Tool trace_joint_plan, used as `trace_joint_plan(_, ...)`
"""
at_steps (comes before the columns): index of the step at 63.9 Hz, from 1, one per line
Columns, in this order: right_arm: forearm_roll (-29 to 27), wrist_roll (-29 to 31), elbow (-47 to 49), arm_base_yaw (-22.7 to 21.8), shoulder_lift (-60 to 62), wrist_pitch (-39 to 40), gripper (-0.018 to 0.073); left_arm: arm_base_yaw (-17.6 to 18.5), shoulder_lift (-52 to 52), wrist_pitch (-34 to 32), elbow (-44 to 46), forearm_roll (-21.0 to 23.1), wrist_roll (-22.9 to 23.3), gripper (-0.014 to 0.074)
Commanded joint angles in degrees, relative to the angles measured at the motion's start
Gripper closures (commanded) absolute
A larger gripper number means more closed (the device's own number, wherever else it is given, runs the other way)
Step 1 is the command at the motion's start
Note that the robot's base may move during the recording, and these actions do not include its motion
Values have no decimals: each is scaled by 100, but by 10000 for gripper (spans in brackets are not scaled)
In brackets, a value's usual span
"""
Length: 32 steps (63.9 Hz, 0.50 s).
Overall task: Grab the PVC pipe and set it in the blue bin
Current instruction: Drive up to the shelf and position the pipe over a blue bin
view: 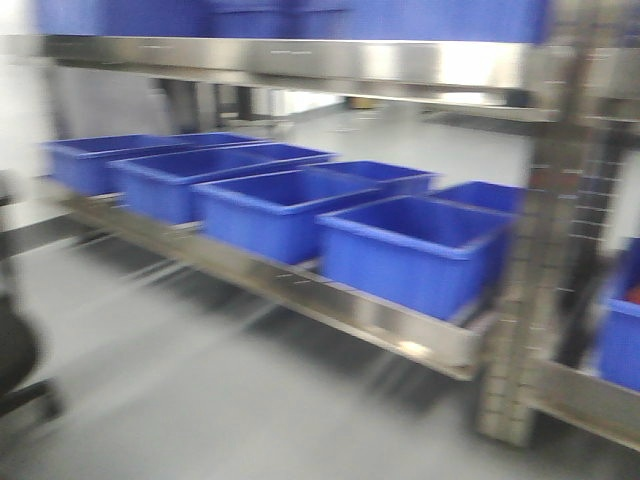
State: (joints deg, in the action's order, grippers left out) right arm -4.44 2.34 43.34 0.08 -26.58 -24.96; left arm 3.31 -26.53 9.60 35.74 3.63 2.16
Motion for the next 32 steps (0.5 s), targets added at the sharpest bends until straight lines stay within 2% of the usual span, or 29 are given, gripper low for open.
trace_joint_plan(1, 30, 36, -8, 11, 1, 145, 720, -32, 38, -161, 54, 9, 21, 708)
trace_joint_plan(32, 30, 36, -8, 11, 1, 145, 720, -32, 38, -161, 54, 9, 21, 708)
